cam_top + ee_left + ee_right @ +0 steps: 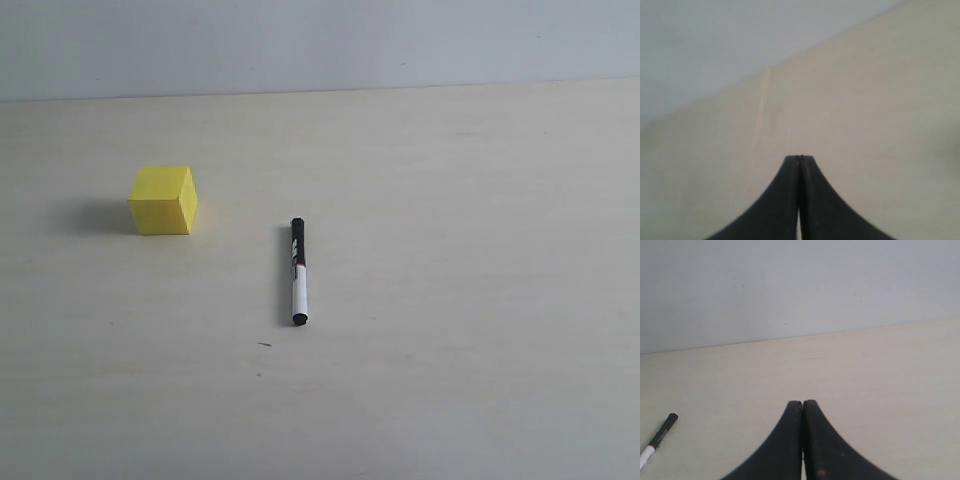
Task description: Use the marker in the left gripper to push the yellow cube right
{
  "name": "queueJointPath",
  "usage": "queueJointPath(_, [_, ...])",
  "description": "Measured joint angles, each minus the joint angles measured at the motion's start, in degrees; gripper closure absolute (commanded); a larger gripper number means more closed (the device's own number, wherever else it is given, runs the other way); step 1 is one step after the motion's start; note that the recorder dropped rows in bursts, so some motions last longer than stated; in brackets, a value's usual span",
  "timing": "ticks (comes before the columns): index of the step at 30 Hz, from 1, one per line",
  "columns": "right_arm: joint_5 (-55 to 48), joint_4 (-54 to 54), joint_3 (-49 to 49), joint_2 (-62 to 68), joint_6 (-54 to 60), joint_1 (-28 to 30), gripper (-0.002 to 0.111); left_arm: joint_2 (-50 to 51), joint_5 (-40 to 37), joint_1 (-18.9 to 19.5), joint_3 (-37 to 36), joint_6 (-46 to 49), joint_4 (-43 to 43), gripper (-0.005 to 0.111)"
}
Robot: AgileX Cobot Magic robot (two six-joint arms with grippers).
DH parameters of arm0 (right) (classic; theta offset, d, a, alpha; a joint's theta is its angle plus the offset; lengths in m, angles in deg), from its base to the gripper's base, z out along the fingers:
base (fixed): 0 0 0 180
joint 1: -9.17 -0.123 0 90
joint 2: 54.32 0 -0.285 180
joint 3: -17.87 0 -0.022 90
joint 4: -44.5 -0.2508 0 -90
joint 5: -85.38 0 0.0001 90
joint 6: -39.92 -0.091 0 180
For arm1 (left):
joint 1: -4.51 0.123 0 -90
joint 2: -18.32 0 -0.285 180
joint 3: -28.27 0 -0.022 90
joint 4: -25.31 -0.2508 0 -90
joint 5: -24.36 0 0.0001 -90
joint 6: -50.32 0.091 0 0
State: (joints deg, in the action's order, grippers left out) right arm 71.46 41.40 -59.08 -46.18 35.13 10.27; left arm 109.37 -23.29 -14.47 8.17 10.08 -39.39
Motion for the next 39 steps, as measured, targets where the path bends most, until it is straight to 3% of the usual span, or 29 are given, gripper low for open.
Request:
queueJointPath(6, [0.0,0.0,0.0,0.0,0.0,0.0,0.108,8.4,-7.1,-0.8,14.0,19.5,40.6,0.106])
queueJointPath(10, [0.0,0.0,0.0,0.0,0.0,0.0,0.108,11.4,-7.2,-4.3,15.6,24.2,55.4,0.096])
queueJointPath(20, [0.0,0.0,0.0,0.0,0.0,0.0,0.108,15.4,-4.5,-17.4,17.3,13.8,60.5,0.054])
queueJointPath(30, [0.0,0.0,0.0,0.0,0.0,0.0,0.108,19.5,-0.3,-26.1,17.4,10.9,64.7,0.053])
queueJointPath(39, [0.0,0.0,0.0,0.0,0.0,0.0,0.108,26.1,4.5,-27.1,17.4,10.9,69.3,0.053])
